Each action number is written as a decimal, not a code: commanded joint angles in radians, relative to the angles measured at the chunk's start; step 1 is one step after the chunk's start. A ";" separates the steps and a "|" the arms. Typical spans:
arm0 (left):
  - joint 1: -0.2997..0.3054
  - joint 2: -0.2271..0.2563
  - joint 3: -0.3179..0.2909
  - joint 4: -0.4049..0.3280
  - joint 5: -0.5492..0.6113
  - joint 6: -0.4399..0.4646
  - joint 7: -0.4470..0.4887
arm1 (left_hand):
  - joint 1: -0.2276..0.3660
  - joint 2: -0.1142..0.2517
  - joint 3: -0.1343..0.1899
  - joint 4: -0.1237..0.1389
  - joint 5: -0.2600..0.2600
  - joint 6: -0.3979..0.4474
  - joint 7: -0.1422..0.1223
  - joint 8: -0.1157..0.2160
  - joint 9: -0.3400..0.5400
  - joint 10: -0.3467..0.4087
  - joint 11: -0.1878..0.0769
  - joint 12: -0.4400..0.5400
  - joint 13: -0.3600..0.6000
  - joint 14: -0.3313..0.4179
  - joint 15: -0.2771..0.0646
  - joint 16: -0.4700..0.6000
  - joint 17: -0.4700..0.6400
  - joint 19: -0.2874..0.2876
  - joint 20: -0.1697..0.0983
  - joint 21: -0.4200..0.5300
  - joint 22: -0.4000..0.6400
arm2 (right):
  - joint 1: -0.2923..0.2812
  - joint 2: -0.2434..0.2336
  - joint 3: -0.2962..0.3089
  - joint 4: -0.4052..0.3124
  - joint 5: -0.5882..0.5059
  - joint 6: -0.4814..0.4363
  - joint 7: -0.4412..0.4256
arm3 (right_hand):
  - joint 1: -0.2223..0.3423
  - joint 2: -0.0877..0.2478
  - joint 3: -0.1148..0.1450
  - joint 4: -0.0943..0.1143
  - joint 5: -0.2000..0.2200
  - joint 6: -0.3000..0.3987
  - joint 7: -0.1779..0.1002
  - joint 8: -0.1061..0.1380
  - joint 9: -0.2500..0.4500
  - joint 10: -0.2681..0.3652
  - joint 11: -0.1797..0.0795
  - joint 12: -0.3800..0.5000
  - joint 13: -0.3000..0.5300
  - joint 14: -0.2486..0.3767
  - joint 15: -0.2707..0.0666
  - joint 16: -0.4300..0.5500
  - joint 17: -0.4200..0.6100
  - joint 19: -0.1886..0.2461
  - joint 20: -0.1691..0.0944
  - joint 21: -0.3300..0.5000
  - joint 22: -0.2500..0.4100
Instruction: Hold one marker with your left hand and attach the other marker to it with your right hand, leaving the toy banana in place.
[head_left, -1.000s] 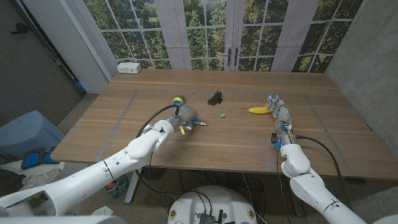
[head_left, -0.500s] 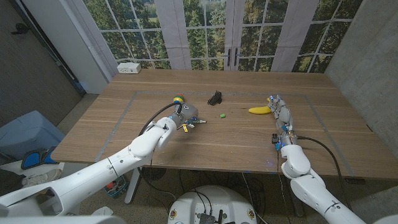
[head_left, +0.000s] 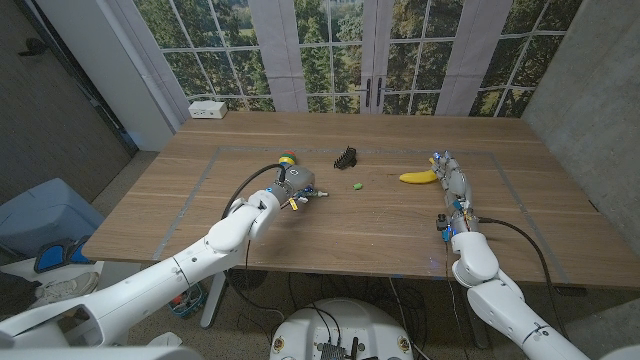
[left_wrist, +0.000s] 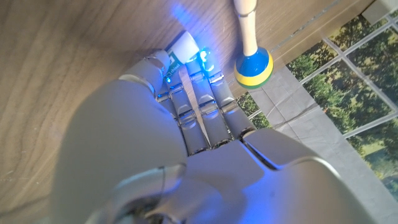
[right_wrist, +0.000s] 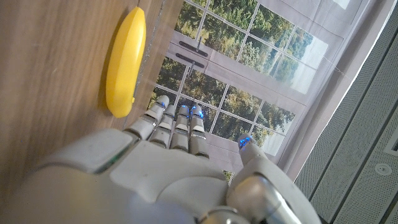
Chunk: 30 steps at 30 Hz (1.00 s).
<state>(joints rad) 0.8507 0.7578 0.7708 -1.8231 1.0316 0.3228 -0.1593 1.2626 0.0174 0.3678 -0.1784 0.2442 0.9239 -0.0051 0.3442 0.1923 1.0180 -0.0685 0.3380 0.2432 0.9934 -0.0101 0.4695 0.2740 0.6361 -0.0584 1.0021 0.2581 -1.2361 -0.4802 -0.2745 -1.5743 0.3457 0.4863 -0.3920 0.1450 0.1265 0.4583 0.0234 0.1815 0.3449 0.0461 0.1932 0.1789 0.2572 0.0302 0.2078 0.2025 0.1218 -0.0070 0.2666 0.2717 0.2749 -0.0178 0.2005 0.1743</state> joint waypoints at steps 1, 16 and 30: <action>0.036 0.000 -0.066 -0.016 -0.215 -0.004 0.189 | 0.015 -0.001 -0.001 0.006 0.026 0.169 -0.011 0.050 0.097 0.178 -0.126 0.101 0.154 0.175 -0.231 0.070 0.141 -0.021 -0.067 0.019 0.001 | -0.009 -0.013 0.001 -0.033 -0.029 -0.018 -0.015 | -0.003 0.031 -0.003 -0.004 -0.002 0.006 -0.001 0.004 0.004 0.012 -0.002 0.001 0.002 0.010 0.001 0.004 0.005 0.011 0.003 0.008 0.004; 0.043 -0.004 -0.085 -0.059 -0.252 0.063 0.302 | -0.003 -0.009 0.004 0.014 0.108 0.152 -0.033 0.089 0.168 0.186 -0.128 0.103 0.220 0.155 -0.229 0.073 0.215 -0.063 -0.070 0.067 -0.018 | -0.030 -0.040 0.007 -0.097 -0.086 -0.079 -0.053 | 0.134 0.005 0.045 -0.148 0.011 0.023 -0.008 0.010 0.005 0.061 -0.004 0.013 0.005 0.103 0.003 0.029 -0.006 0.055 0.069 0.022 0.011; 0.073 -0.024 -0.129 -0.065 -0.324 0.059 0.465 | -0.020 -0.019 0.015 0.017 0.159 0.147 -0.040 0.113 0.206 0.198 -0.130 0.107 0.264 0.157 -0.228 0.072 0.257 -0.071 -0.074 0.094 -0.036 | -0.047 -0.075 0.001 -0.188 -0.173 -0.219 -0.117 | 0.237 0.019 0.071 -0.198 0.030 0.079 -0.010 0.029 0.008 0.136 -0.016 0.044 0.030 0.213 -0.035 0.099 0.037 0.115 0.078 0.054 0.024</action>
<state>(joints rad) 0.9031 0.7508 0.6782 -1.8807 0.7675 0.3839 0.1732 1.2534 -0.0093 0.3646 -0.1697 0.3926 0.9971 0.0321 0.4427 0.1930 1.0490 -0.0396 0.4378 0.3400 0.9990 -0.0060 0.5430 0.5237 0.5719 -0.0553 1.0884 0.2212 -1.2705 -0.5286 -0.2692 -1.6970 0.2324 0.3613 -0.4667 0.3685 0.1403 0.5248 -0.1702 0.2010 0.4104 0.0369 0.2148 0.1842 0.3778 0.0144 0.2444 0.2276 0.3237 -0.0411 0.3591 0.3024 0.3769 0.0590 0.2479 0.1934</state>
